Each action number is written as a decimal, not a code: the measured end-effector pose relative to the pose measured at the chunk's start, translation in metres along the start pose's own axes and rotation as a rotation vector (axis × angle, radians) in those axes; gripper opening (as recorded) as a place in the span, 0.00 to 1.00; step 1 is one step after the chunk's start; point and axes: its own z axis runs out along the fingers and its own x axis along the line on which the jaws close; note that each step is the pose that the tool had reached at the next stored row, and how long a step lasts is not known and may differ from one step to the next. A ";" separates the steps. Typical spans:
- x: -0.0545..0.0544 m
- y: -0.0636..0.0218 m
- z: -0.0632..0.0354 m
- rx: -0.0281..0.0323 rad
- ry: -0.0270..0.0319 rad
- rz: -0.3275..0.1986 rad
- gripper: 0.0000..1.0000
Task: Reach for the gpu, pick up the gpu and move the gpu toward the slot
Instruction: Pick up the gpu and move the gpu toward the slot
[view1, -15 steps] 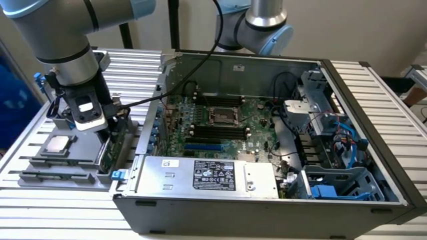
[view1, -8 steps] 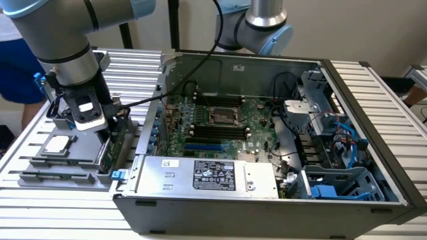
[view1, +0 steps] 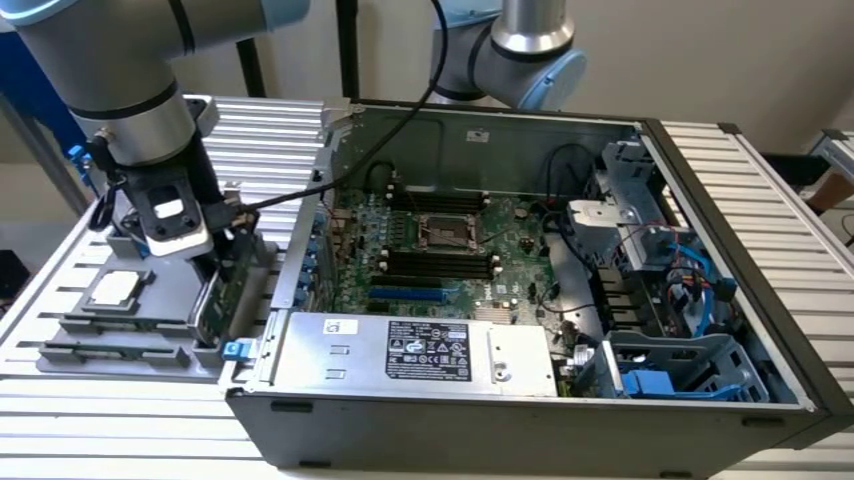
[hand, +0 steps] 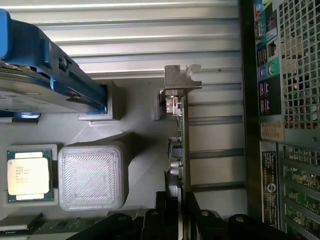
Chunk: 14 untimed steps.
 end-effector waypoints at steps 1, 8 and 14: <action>0.000 -0.0002 -0.0011 -0.0005 0.0005 0.000 0.27; -0.002 -0.0025 -0.0105 -0.0154 0.0089 0.001 0.27; -0.003 -0.0045 -0.0222 -0.0314 0.0195 0.002 0.27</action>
